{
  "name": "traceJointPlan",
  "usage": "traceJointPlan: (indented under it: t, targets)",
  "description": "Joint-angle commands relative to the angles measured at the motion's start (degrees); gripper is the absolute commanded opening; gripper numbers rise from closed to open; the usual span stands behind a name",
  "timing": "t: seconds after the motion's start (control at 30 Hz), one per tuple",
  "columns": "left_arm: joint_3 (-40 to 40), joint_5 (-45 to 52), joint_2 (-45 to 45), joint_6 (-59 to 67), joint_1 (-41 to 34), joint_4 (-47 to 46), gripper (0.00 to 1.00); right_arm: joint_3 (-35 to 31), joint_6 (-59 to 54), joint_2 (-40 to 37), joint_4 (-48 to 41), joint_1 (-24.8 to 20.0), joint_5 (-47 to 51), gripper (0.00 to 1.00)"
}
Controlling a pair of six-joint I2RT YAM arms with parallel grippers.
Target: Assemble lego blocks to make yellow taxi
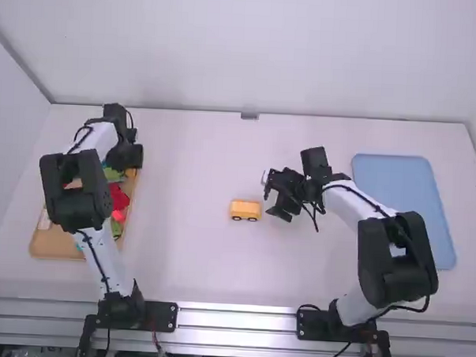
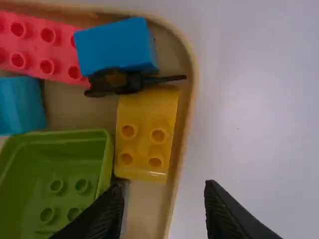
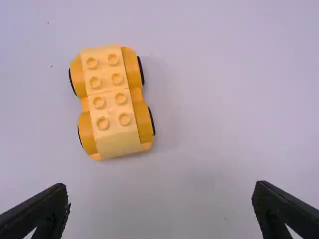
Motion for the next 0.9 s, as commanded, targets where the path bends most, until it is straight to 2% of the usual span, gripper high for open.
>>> traceJointPlan:
  t: [0.0,0.17,0.43,0.87]
  targets:
    - [-0.7,1.1,1.2,-0.1,2.1,-0.2,0.38,0.1,0.0,-0.2,-0.3,0.0,-0.4,0.98]
    - [-0.7,7.2,1.2,3.3,4.4,0.3,0.37,0.0,0.0,-0.2,-0.2,-0.1,-0.4,0.98]
    - [-0.7,11.4,1.2,5.8,4.2,2.3,0.36,0.0,0.0,-0.2,-0.3,0.1,-0.6,0.98]
    - [-5.5,11.1,1.2,6.3,4.3,7.8,0.34,0.0,0.0,-0.2,-0.2,0.7,-0.6,0.98]
